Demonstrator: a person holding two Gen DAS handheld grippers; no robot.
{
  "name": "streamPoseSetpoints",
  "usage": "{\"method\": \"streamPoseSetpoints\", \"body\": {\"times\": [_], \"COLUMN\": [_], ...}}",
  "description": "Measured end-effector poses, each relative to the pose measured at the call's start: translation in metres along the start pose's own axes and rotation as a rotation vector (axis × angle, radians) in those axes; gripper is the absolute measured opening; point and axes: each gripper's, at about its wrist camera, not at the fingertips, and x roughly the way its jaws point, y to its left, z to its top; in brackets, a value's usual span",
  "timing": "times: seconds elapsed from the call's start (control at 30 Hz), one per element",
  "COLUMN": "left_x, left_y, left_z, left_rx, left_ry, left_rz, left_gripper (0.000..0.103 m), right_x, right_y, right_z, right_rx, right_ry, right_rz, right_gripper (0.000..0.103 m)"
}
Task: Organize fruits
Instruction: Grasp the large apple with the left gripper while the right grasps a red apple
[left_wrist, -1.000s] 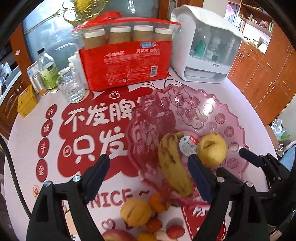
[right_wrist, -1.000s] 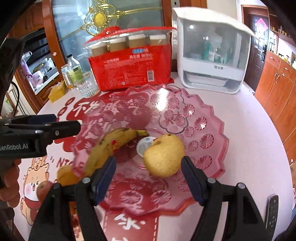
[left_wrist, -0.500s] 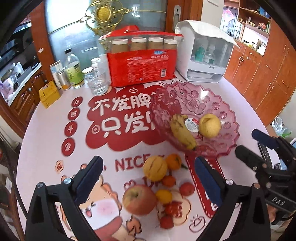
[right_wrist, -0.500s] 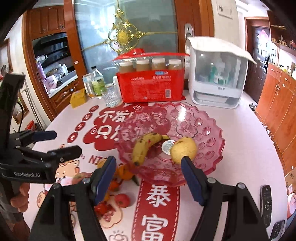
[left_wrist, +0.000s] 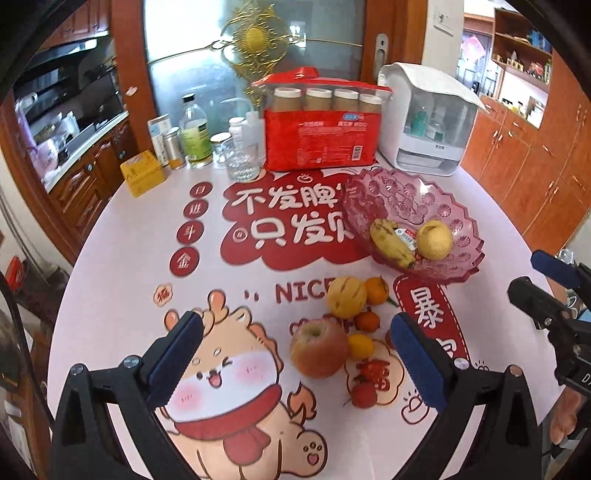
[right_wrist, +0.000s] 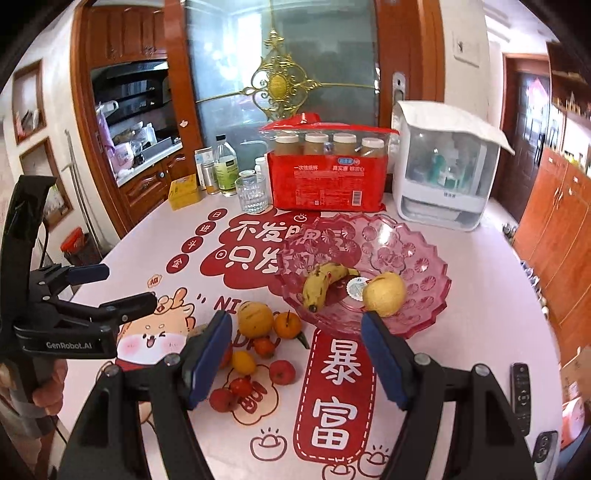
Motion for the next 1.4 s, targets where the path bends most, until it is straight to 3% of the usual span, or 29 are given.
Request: {"method": "streamPoseSetpoints", "body": {"times": [0.23, 0.43, 0.63, 0.83, 1.07, 1.23, 1.3, 1.4], "left_x": [0.008, 0.024, 0.051, 0.081, 0.104, 0.126, 0.132, 0.138], "left_y": [0.025, 0.021, 0.01, 0.005, 0.011, 0.009, 0.007, 0.003], "left_z": [-0.031, -0.05, -0.067, -0.072, -0.062, -0.054, -0.054, -0.055], "left_rx": [-0.097, -0.056, -0.013, -0.004, -0.06, -0.082, -0.088, -0.081], "left_ry": [0.026, 0.04, 0.073, 0.127, 0.125, 0.139, 0.146, 0.152], "left_rz": [-0.043, 0.025, 0.042, -0.004, -0.039, -0.056, -0.072, -0.074], "left_gripper": [0.101, 0.101, 0.101, 0.101, 0.101, 0.101, 0.101, 0.101], "right_x": [-0.007, 0.012, 0.043, 0.066, 0.08, 0.099, 0.111, 0.118], "right_y": [0.011, 0.008, 0.007, 0.021, 0.038, 0.055, 0.06, 0.065], "right_z": [-0.011, -0.032, -0.061, -0.089, -0.113, -0.125, -0.129, -0.132], "right_rx": [0.015, 0.061, 0.074, 0.045, 0.003, -0.009, -0.003, -0.006], "right_ry": [-0.017, -0.001, 0.064, 0.111, 0.127, 0.161, 0.2, 0.206], "right_rz": [0.047, 0.053, 0.047, 0.067, 0.087, 0.117, 0.145, 0.149], "right_gripper": [0.073, 0.073, 0.073, 0.073, 0.072, 0.064, 0.053, 0.049]}}
